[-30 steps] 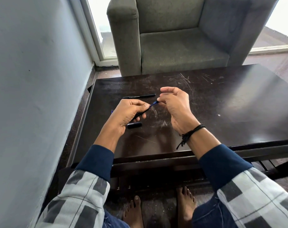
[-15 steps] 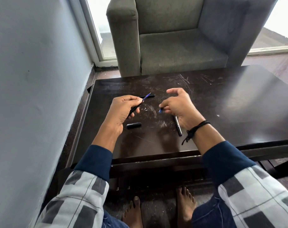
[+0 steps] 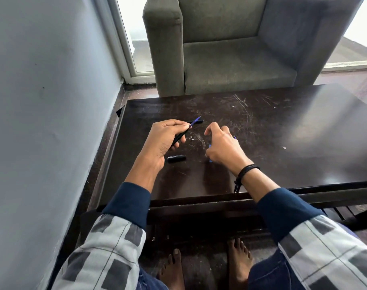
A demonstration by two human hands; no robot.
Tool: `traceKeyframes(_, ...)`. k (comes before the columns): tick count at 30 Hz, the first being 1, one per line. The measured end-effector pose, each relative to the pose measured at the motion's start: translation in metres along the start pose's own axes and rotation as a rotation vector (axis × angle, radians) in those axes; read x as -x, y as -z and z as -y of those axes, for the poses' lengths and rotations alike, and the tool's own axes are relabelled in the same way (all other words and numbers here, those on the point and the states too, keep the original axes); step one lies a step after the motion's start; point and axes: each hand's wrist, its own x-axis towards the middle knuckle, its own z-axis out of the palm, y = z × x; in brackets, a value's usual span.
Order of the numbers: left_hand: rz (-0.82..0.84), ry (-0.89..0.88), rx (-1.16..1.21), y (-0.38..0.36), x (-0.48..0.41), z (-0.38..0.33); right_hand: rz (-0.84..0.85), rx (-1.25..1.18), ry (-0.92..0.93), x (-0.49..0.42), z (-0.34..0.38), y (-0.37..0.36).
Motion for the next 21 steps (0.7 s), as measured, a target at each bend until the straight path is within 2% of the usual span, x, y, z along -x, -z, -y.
traceKeyframes(9,0.008,-0.001,0.011,0.001,0.003,-0.003,0.011,0.144,0.037,0.004,0.0,-0.01)
traceKeyframes(12,0.004,-0.007,0.014,0.003,0.002,-0.003,-0.055,0.088,-0.001,0.001,0.002,-0.007)
traceKeyframes(14,-0.002,-0.003,0.028,0.004,0.001,-0.003,-0.154,-0.187,-0.077,-0.003,0.006,-0.001)
traceKeyframes(17,-0.001,0.002,0.035,0.003,0.001,-0.003,-0.151,-0.803,-0.173,-0.005,0.015,0.009)
traceKeyframes(19,0.0,0.004,0.021,0.001,0.002,-0.003,-0.11,-1.009,-0.204,-0.002,0.018,0.014)
traceKeyframes(21,0.003,0.008,0.005,-0.001,0.002,-0.003,-0.091,-1.11,-0.222,-0.001,0.018,0.016)
